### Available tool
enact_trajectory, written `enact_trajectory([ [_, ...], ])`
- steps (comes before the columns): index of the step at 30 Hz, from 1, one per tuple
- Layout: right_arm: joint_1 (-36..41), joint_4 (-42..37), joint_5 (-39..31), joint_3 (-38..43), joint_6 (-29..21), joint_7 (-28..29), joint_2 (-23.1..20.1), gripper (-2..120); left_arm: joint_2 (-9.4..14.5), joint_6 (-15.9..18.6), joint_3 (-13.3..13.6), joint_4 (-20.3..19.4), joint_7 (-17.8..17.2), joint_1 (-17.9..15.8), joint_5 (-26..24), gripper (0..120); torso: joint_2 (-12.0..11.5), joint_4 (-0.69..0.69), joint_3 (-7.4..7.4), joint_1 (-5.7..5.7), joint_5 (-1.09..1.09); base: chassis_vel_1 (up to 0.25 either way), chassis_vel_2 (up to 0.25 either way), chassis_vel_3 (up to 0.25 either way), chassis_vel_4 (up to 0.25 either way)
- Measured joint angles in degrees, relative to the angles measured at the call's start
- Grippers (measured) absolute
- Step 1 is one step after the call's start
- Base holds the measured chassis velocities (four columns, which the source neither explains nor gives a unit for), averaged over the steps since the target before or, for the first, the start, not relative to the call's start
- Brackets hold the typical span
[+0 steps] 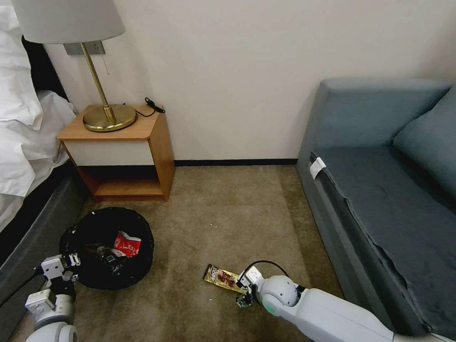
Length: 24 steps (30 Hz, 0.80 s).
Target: Pick up the trash bin, then pick up the garbage on the floor and place it into the trash bin.
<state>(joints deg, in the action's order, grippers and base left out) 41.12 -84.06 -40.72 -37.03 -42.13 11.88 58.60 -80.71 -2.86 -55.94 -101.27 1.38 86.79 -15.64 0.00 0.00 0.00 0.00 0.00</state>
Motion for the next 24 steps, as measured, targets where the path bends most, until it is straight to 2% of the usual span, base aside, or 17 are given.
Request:
enact_trajectory([
  [1, -0.20, 0.22, -0.02, 0.14, 0.00, -0.19, 0.02, 60, 0.07, 0.01, 0.06, 0.19, -0.01, -0.11, -0.02, 3, 0.00, 0.00, 0.00, 0.00, 0.00, 0.000, 0.000, 0.000, 0.000],
  [2, -0.14, 0.52, -0.03, 0.28, 0.00, -0.57, 0.04, 47, 0.14, 0.02, 0.25, 0.44, -0.01, -0.30, -0.09, 3, 0.00, 0.00, 0.00, 0.00, 0.00, 0.000, 0.000, 0.000, 0.000],
  [3, -0.14, 0.52, -0.03, 0.28, 0.00, -0.57, 0.04, 47, 0.14, 0.02, 0.25, 0.44, -0.01, -0.30, -0.09, 3, 0.00, 0.00, 0.00, 0.00, 0.00, 0.000, 0.000, 0.000, 0.000],
  [4, 0.12, 0.62, -0.03, 0.32, 0.00, -0.74, 0.04, 38, 0.23, 0.02, 0.33, 0.72, -0.01, -0.46, -0.17, 3, 0.00, 0.00, 0.00, 0.00, 0.00, 0.000, 0.000, 0.000, 0.000],
  [6, 0.22, 0.65, -0.03, 0.34, 0.00, -0.82, 0.04, 34, 0.29, 0.03, 0.36, 0.84, -0.01, -0.52, -0.18, 3, 0.00, 0.00, 0.00, 0.00, 0.00, 0.000, 0.000, 0.000, 0.000],
  [10, 0.57, 0.87, 0.03, 0.52, 0.00, -1.41, 0.01, 17, 0.55, 0.02, 0.39, 1.42, -0.02, -0.78, -0.30, 3, 0.00, 0.00, 0.00, 0.00, 0.00, 0.000, 0.000, 0.000, 0.000],
  [14, 0.56, 1.08, 0.06, 0.59, 0.00, -1.69, 0.04, 9, 0.73, 0.03, 0.41, 1.62, -0.02, -0.88, -0.34, 3, 0.00, 0.00, 0.00, 0.00, 0.00, 0.000, 0.000, 0.000, 0.000],
  [15, 0.50, 1.27, 0.06, 0.64, 0.00, -1.89, 0.14, 1, 0.95, 0.03, 0.41, 1.83, -0.02, -1.01, -0.44, 3, 0.00, 0.00, 0.00, 0.00, 0.00, 0.000, 0.000, 0.000, 0.000],
  [24, 0.59, 1.57, 0.05, 0.73, 0.08, -2.24, 0.32, 0, 1.74, 0.19, 0.59, 2.78, -0.02, -1.73, -0.67, 3, 0.00, 0.00, 0.00, 0.00, 0.00, 0.000, 0.000, 0.000, 0.000],
])
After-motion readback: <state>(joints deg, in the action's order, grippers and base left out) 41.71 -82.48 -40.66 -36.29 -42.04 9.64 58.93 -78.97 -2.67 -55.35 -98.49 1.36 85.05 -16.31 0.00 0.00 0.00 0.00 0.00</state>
